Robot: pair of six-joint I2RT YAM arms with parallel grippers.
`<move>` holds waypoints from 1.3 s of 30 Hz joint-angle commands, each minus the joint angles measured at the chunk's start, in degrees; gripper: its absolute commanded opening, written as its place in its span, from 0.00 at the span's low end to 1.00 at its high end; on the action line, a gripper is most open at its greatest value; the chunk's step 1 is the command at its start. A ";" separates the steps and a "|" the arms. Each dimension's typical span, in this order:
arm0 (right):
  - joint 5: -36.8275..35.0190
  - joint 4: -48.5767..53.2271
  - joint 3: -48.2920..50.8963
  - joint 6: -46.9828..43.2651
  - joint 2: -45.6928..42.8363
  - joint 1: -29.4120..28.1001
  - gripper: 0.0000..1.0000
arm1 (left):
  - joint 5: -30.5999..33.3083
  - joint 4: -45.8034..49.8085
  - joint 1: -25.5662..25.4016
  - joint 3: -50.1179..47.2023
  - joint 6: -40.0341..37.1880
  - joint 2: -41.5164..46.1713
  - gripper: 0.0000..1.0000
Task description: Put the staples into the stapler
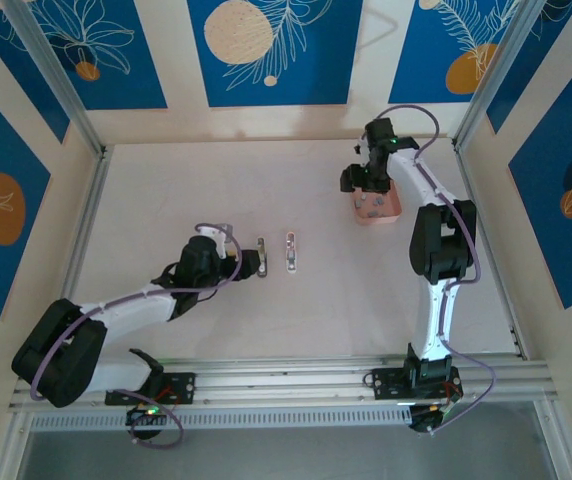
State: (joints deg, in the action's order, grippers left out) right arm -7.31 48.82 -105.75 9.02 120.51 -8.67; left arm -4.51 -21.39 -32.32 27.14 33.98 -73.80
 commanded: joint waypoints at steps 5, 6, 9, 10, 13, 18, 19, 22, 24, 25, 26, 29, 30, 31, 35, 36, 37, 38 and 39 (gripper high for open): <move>1.95 2.91 -2.74 -0.45 6.30 -0.46 0.67 | -2.14 1.36 1.21 1.85 -0.62 -1.38 0.78; 2.21 3.09 -3.00 -0.40 6.87 -0.47 0.67 | -2.10 0.99 1.23 1.70 -0.45 -1.60 0.78; 3.08 3.40 -2.57 -0.40 7.40 -0.54 0.66 | -2.77 0.69 1.22 1.57 -0.52 -2.07 0.79; 3.13 3.46 -2.09 -0.40 7.30 -0.56 0.66 | -3.18 0.81 1.25 1.68 -0.75 -2.30 0.79; 3.97 2.47 0.63 0.02 6.05 -0.59 0.66 | -3.91 1.96 1.32 2.52 -1.33 -2.78 0.79; 5.51 2.07 4.89 -0.03 3.61 -1.21 0.65 | -4.52 2.04 1.37 2.80 -1.38 -3.02 0.79; 5.55 2.05 5.58 -0.18 3.08 -1.43 0.65 | -4.76 2.09 1.31 2.83 -1.50 -3.01 0.79; 6.33 1.51 8.25 -0.15 0.70 -1.62 0.65 | -4.84 2.84 1.37 2.79 -1.45 -2.70 0.79; 8.24 1.40 10.25 0.25 -0.78 -1.74 0.64 | -4.84 3.04 1.33 2.74 -1.46 -2.39 0.79; 8.82 1.34 11.24 0.45 -1.32 -1.90 0.64 | -4.74 3.09 1.35 2.59 -1.41 -2.21 0.79; 9.02 1.15 12.56 0.65 -2.11 -2.20 0.63 | -4.70 3.07 1.30 2.49 -1.37 -2.00 0.79; 8.42 0.47 16.51 1.21 -5.00 -3.55 0.63 | -4.63 3.17 1.33 2.05 -1.46 -1.32 0.79; 8.52 0.21 17.86 1.50 -6.06 -4.01 0.63 | -4.62 3.35 1.33 2.02 -1.67 -1.19 0.79; 8.61 0.14 18.98 1.89 -6.92 -4.37 0.63 | -4.62 3.70 1.33 2.04 -1.79 -1.03 0.79; 10.35 -1.25 25.36 4.22 -11.17 -6.44 0.63 | -4.89 4.16 1.44 2.01 -2.11 -0.42 0.79; 10.46 -1.59 26.91 5.05 -12.28 -7.14 0.63 | -4.97 4.16 1.39 1.83 -2.00 -0.17 0.79; 10.52 -1.99 28.40 5.87 -13.27 -7.75 0.62 | -5.06 3.95 1.38 1.70 -1.90 0.01 0.79; 10.90 -2.78 30.21 6.85 -14.58 -8.64 0.62 | -5.24 3.51 1.46 1.38 -1.75 0.13 0.79; 10.91 -3.50 32.00 8.04 -16.04 -9.51 0.62 | -5.49 3.21 1.47 1.24 -1.51 0.36 0.79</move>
State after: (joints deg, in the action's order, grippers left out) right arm 0.73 46.09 -77.03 13.21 108.14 -16.34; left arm -8.60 -18.17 -31.51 28.67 33.06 -74.87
